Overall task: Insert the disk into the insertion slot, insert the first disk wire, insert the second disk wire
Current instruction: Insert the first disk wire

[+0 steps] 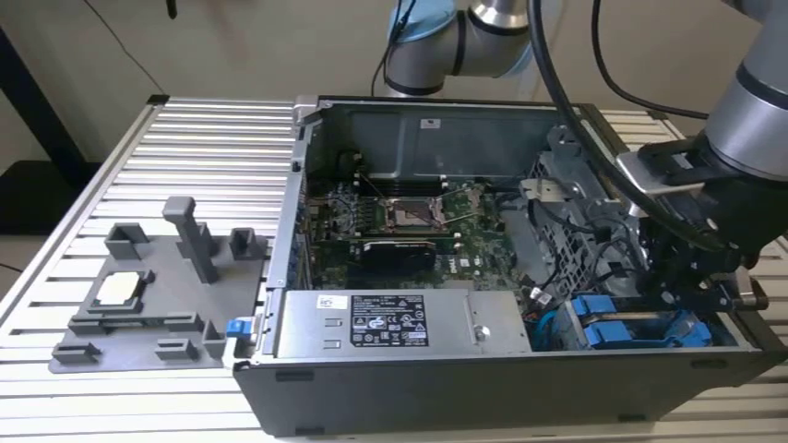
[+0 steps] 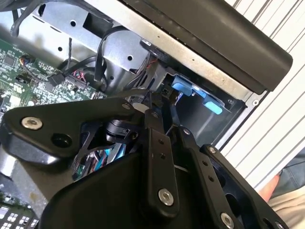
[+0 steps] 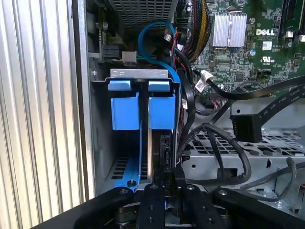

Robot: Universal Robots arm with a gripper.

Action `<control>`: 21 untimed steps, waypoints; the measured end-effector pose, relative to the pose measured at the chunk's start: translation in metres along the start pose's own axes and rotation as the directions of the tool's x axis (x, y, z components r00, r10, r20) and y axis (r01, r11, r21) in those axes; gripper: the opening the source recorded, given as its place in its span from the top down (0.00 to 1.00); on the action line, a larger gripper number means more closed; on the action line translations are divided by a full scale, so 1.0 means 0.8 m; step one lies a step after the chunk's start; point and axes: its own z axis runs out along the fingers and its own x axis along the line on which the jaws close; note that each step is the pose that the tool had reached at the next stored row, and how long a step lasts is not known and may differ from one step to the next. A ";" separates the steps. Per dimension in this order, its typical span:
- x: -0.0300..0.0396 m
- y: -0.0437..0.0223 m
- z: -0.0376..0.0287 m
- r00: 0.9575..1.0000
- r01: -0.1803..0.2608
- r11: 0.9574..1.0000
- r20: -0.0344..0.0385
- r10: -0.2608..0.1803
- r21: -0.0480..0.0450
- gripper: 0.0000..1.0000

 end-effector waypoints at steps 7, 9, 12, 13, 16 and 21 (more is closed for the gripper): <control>-0.0002 -0.0021 -0.0153 1.000 0.000 1.000 -0.001 0.000 0.000 0.67; -0.0004 -0.0034 -0.0255 1.000 0.000 1.000 -0.001 0.000 0.000 0.67; -0.0007 -0.0057 -0.0422 1.000 0.000 1.000 -0.001 0.000 0.000 0.67; -0.0007 -0.0065 -0.0483 1.000 0.000 1.000 -0.001 0.000 0.000 0.67; -0.0010 -0.0087 -0.0650 1.000 0.000 1.000 -0.001 0.000 0.000 0.67; -0.0013 -0.0116 -0.0869 1.000 0.000 1.000 -0.001 0.000 0.000 0.67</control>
